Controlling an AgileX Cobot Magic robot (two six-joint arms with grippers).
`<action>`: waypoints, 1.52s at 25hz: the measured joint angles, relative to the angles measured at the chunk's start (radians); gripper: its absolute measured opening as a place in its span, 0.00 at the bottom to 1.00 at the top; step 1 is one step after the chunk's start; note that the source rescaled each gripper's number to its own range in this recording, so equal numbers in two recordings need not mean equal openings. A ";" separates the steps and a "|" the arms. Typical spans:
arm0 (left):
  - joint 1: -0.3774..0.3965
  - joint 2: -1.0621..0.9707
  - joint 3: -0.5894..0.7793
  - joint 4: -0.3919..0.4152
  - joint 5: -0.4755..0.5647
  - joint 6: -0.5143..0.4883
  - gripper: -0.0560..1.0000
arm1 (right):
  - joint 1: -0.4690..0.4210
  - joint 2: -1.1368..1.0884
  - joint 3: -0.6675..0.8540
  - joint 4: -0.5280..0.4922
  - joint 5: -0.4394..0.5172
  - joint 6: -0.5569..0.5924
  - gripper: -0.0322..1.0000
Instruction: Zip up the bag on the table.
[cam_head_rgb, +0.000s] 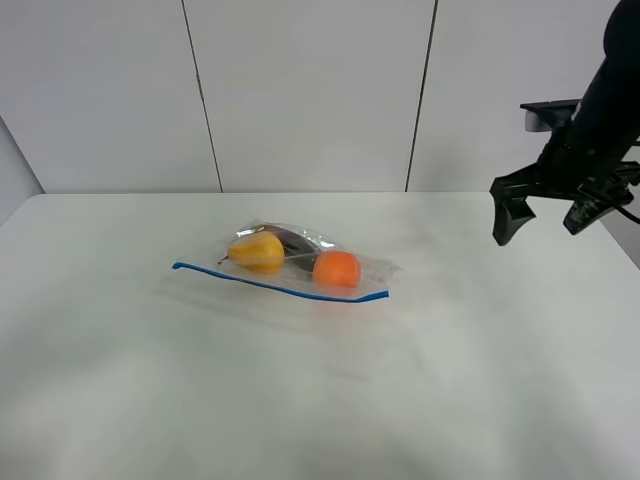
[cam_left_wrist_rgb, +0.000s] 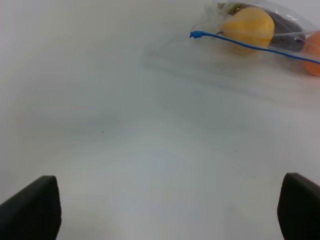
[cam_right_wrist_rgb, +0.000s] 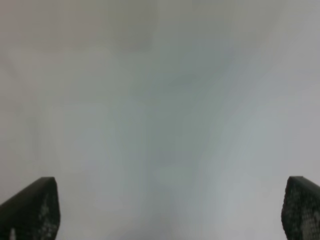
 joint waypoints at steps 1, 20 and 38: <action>0.000 0.000 0.000 0.000 0.000 0.000 1.00 | 0.000 -0.041 0.043 0.000 0.000 0.001 0.96; 0.000 0.000 0.000 0.000 0.000 0.000 1.00 | 0.000 -1.062 0.860 0.040 -0.182 0.006 0.96; 0.000 0.000 0.000 0.000 0.000 0.000 1.00 | 0.000 -1.653 0.863 0.087 -0.185 0.007 0.96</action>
